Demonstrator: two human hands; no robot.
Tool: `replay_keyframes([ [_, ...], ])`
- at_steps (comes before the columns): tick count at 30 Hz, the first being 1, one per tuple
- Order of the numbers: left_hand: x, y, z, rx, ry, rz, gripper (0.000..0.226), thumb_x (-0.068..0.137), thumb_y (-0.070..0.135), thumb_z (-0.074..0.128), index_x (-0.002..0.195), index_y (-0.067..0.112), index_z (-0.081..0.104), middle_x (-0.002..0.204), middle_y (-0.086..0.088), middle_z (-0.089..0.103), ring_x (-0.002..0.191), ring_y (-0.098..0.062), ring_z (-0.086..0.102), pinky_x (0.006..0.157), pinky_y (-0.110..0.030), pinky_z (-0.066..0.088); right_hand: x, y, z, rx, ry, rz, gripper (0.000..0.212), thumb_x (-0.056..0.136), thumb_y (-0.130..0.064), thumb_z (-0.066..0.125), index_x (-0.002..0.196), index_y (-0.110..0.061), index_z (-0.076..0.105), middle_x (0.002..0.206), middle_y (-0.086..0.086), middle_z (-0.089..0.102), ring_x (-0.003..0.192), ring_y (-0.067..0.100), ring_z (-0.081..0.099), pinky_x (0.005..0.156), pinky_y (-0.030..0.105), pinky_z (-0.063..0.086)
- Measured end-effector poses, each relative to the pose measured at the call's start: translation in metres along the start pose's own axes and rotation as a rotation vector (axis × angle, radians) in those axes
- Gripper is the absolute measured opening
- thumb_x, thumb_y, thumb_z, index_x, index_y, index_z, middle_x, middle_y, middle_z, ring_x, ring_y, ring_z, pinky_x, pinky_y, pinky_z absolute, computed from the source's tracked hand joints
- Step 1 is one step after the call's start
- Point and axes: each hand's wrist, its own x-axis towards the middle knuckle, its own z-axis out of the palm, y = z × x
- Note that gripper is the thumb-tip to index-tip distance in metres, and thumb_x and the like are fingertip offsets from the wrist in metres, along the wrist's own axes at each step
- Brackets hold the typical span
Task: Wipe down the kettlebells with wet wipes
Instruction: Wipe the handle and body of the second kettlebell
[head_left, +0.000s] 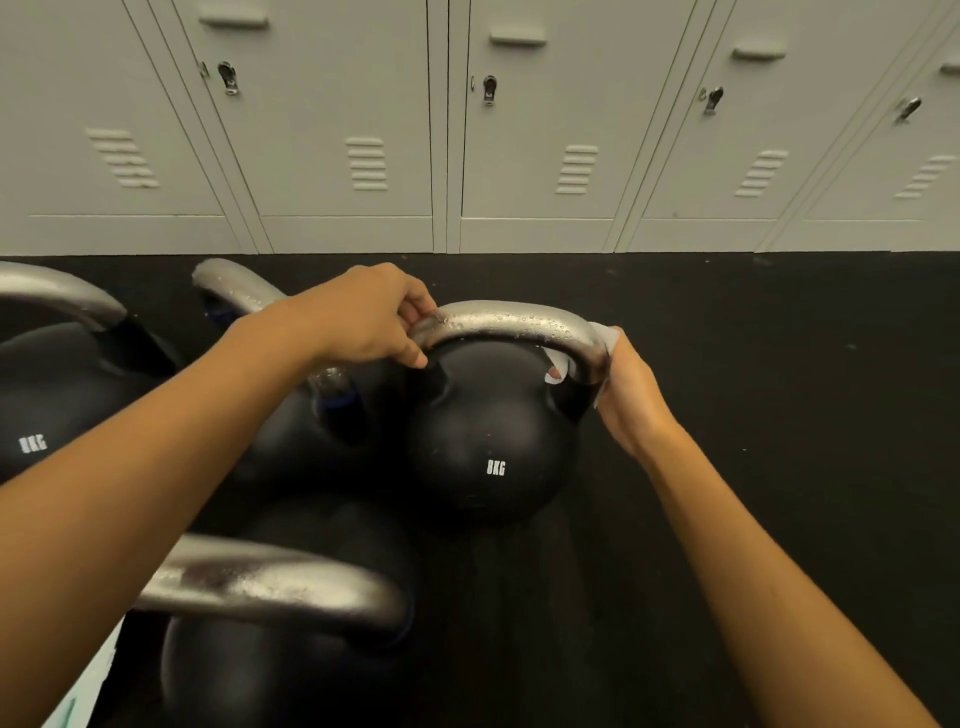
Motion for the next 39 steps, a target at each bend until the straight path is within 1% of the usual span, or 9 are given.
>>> replay_keyframes([
  [2,-0.001,-0.002,-0.002,-0.026,-0.012,0.009,0.050,0.072,0.011,0.081,0.118,0.019,0.062,0.105,0.001,0.066,0.100,-0.014,0.063,0.094,-0.027,0.045,0.000,0.010,-0.005,0.025,-0.034,0.011,0.048,0.084,-0.046,0.052,0.112,-0.010,0.069,0.097,0.014,0.068,0.099,0.027,0.063,0.097,0.043,0.046],
  [5,-0.002,-0.005,-0.004,-0.081,-0.030,0.012,0.049,0.074,0.009,0.079,0.118,0.020,0.063,0.107,0.001,0.067,0.101,-0.013,0.063,0.095,-0.026,0.045,0.000,0.012,-0.007,-0.008,-0.118,0.009,0.040,0.099,-0.033,0.039,0.108,-0.002,0.062,0.086,0.012,0.065,0.087,0.022,0.061,0.084,0.036,0.049],
  [8,-0.004,-0.005,-0.003,-0.068,-0.025,0.018,0.050,0.074,0.010,0.079,0.120,0.018,0.062,0.111,-0.001,0.067,0.103,-0.014,0.063,0.098,-0.029,0.045,0.008,0.001,-0.010,-0.076,-0.186,-0.016,0.028,0.096,-0.024,0.038,0.097,-0.002,0.056,0.078,0.014,0.062,0.079,0.024,0.060,0.074,0.036,0.047],
  [12,-0.003,-0.003,-0.002,-0.040,-0.021,0.024,0.053,0.075,0.013,0.079,0.124,0.018,0.060,0.113,-0.003,0.066,0.105,-0.016,0.062,0.100,-0.031,0.044,0.008,-0.003,-0.007,-0.028,-0.204,-0.029,0.033,0.095,-0.020,0.034,0.079,-0.007,0.060,0.067,0.009,0.056,0.070,0.020,0.055,0.076,0.037,0.039],
  [19,-0.009,-0.009,-0.005,-0.145,-0.077,0.011,0.058,0.076,0.013,0.078,0.130,0.022,0.057,0.120,0.001,0.064,0.109,-0.011,0.061,0.097,-0.022,0.038,-0.023,0.031,0.007,0.263,0.060,-0.034,0.036,0.105,-0.024,0.032,0.103,-0.015,0.067,0.096,-0.001,0.072,0.099,0.013,0.065,0.094,0.031,0.048],
  [25,-0.008,-0.007,-0.005,-0.096,-0.077,0.020,0.056,0.077,0.017,0.078,0.128,0.023,0.058,0.119,0.002,0.064,0.108,-0.011,0.062,0.101,-0.026,0.040,-0.051,0.037,0.016,0.296,0.199,-0.090,0.032,0.107,-0.024,0.038,0.121,-0.015,0.065,0.104,-0.010,0.074,0.106,0.000,0.065,0.080,0.012,0.051],
  [32,-0.004,-0.015,-0.008,-0.181,-0.126,0.008,0.055,0.075,0.024,0.079,0.125,0.028,0.060,0.117,0.008,0.065,0.107,-0.005,0.061,0.100,-0.024,0.037,-0.057,0.047,0.021,0.105,0.226,-0.276,0.052,0.100,-0.016,0.056,0.150,-0.016,0.040,0.142,-0.006,0.055,0.128,0.002,0.053,0.104,0.024,0.046],
  [35,-0.004,-0.019,-0.007,-0.220,-0.121,0.011,0.054,0.073,0.023,0.080,0.124,0.029,0.061,0.117,0.008,0.065,0.107,-0.005,0.061,0.106,-0.030,0.039,-0.056,0.062,0.019,-0.017,0.234,-0.274,0.065,0.091,-0.013,0.068,0.150,-0.020,0.040,0.141,-0.007,0.056,0.129,0.003,0.051,0.108,0.028,0.043],
  [39,-0.003,-0.015,-0.006,-0.237,-0.100,0.024,0.050,0.075,0.019,0.079,0.122,0.024,0.064,0.113,0.005,0.066,0.102,-0.003,0.061,0.094,-0.020,0.041,-0.049,0.059,0.018,-0.050,0.323,-0.232,0.049,0.084,-0.016,0.077,0.130,-0.019,0.061,0.113,-0.003,0.071,0.104,0.006,0.067,0.088,0.023,0.054],
])
